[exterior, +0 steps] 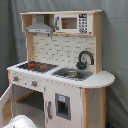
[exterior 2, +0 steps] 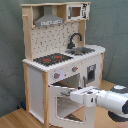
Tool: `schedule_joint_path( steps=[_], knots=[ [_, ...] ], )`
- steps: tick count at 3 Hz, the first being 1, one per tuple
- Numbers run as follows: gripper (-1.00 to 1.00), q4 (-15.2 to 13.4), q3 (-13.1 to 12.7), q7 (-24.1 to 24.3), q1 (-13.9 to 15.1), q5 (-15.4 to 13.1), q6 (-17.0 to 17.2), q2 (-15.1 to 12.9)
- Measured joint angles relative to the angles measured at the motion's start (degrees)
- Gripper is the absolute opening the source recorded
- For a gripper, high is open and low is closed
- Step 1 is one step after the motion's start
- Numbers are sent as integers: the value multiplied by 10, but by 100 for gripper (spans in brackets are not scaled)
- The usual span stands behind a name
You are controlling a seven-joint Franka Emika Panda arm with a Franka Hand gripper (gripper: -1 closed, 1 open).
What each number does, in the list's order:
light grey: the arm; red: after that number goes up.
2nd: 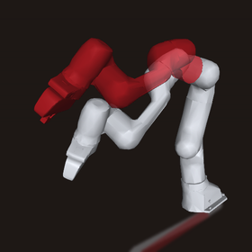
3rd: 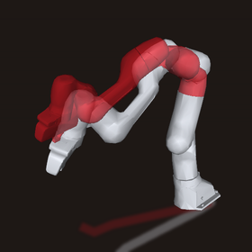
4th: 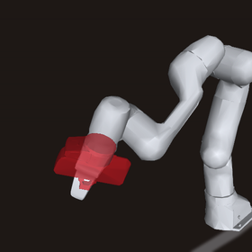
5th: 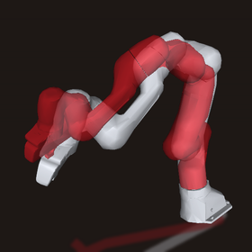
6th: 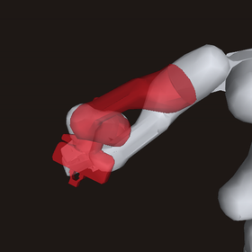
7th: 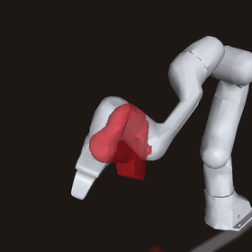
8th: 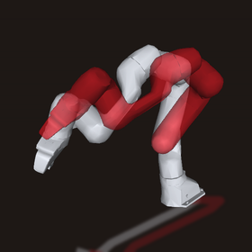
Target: Play with the kitchen
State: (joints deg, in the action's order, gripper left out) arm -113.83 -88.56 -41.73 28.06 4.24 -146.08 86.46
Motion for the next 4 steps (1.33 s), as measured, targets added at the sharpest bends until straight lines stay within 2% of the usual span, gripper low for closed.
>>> schedule_joint_path(
  steps=[2,3,4],
  knots=[
    [100,-69,-28,35,-18,1,-105,-5],
    [100,-103,-47,86,-19,1,-156,-6],
    [100,-110,-59,142,-19,1,-181,-6]
  ],
)
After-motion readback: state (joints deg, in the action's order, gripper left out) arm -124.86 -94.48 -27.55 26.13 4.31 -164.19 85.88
